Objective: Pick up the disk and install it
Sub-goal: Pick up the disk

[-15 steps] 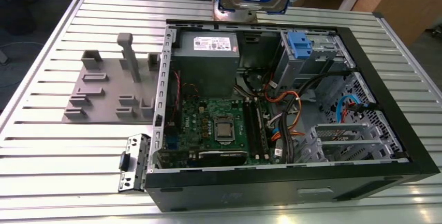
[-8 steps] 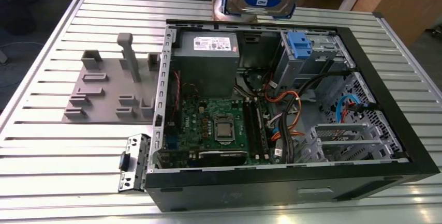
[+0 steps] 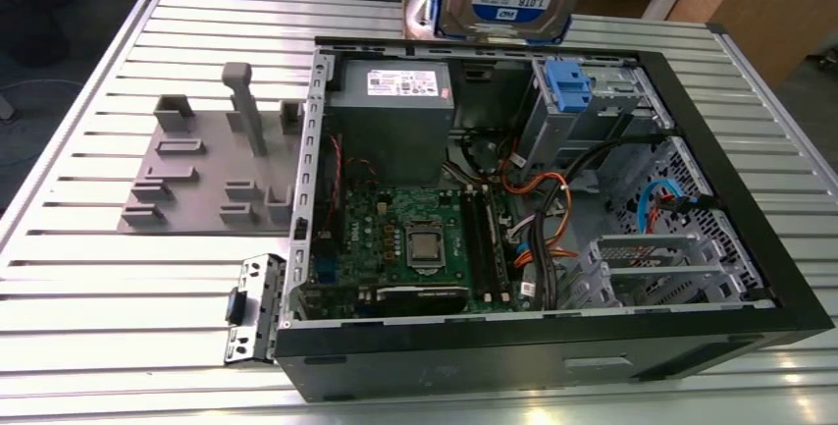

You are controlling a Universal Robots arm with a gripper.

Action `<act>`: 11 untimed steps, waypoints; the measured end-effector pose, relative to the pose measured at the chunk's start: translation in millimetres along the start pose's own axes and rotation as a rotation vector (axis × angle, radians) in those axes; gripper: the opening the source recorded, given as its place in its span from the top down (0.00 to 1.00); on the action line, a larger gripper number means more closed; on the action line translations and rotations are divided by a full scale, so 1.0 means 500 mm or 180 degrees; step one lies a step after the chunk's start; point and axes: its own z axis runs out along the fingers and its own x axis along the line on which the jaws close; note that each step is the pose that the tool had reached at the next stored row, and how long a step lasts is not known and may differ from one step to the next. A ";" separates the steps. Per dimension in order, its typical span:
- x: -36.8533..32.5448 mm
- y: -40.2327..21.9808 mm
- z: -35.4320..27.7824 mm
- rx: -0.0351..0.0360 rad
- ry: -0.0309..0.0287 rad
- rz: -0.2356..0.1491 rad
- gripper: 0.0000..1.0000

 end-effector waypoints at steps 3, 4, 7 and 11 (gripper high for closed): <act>0.007 -0.005 0.001 0.0000 0.0000 0.0000 0.64; 0.010 -0.006 0.001 0.0000 0.0000 0.0000 0.64; 0.017 -0.010 0.001 0.0000 0.0000 0.0000 0.64; 0.026 -0.014 0.002 0.0000 0.0000 0.0000 0.64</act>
